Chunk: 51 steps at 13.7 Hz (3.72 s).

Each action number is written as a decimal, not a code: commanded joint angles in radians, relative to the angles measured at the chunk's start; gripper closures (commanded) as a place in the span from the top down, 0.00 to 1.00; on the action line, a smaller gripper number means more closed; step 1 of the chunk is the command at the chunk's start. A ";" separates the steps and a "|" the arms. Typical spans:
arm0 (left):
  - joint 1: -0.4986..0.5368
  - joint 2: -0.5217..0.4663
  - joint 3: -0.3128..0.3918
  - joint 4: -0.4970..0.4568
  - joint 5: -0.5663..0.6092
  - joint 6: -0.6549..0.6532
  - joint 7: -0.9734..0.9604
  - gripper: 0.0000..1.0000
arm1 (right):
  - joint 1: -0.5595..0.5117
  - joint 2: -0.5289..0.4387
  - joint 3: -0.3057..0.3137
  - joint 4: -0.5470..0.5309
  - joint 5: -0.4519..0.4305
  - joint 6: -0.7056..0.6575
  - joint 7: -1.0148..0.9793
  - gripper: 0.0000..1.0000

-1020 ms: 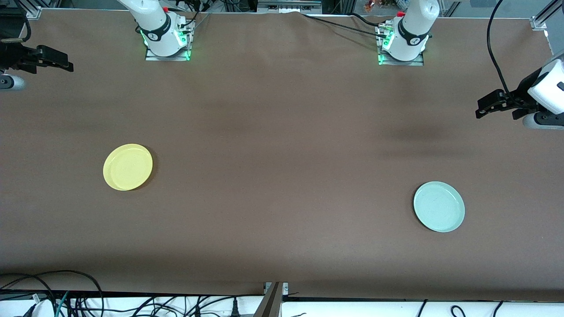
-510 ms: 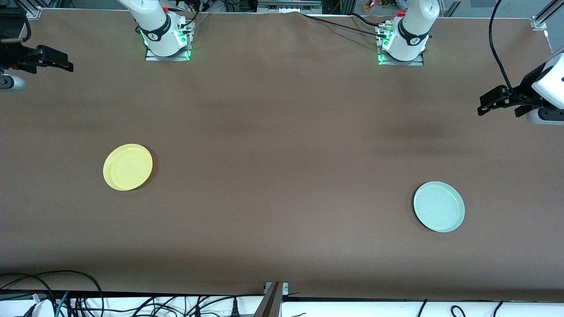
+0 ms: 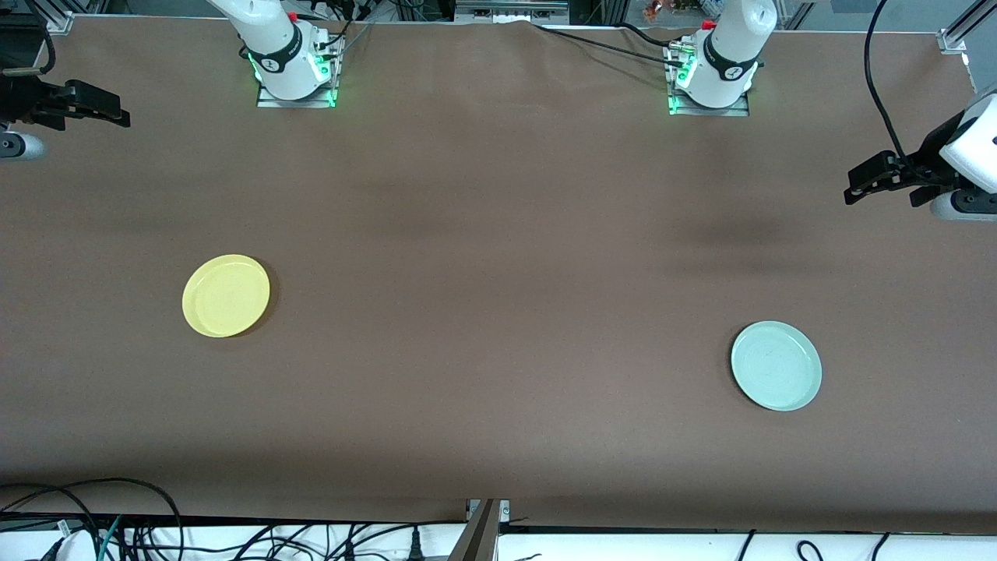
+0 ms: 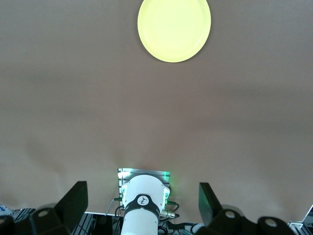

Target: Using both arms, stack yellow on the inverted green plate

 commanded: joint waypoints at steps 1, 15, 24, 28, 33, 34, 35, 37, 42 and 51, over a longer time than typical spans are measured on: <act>0.005 0.004 -0.008 0.017 0.035 -0.008 -0.007 1.00 | -0.003 -0.002 0.005 0.014 0.012 -0.018 0.004 1.00; -0.008 0.005 -0.044 0.017 0.076 -0.023 -0.009 1.00 | -0.004 -0.002 0.005 0.014 0.012 -0.018 0.004 1.00; -0.008 0.016 -0.044 0.017 0.082 -0.023 -0.009 1.00 | -0.004 -0.002 0.005 0.014 0.012 -0.018 0.004 1.00; -0.009 0.043 -0.079 0.084 0.124 -0.026 -0.007 1.00 | -0.004 -0.003 0.004 0.014 0.012 -0.018 0.002 1.00; -0.011 0.086 -0.110 0.113 0.128 -0.070 -0.006 1.00 | -0.004 -0.003 0.004 0.014 0.010 -0.010 0.004 1.00; -0.011 0.080 -0.111 0.113 0.118 -0.099 -0.006 1.00 | -0.003 -0.006 0.004 0.012 0.003 0.002 0.004 1.00; -0.011 0.077 -0.111 0.113 0.116 -0.138 -0.003 1.00 | -0.003 -0.008 0.007 0.008 0.000 0.040 0.007 1.00; -0.011 0.082 -0.116 0.112 0.113 -0.155 -0.002 1.00 | -0.003 -0.008 0.031 -0.002 -0.002 0.137 0.054 1.00; 0.005 0.120 -0.111 0.141 0.024 -0.153 -0.004 1.00 | -0.003 -0.003 0.051 -0.022 0.010 0.248 0.195 1.00; 0.075 0.212 -0.105 0.127 0.016 -0.065 -0.003 1.00 | -0.003 -0.011 0.057 -0.063 0.003 0.322 0.191 1.00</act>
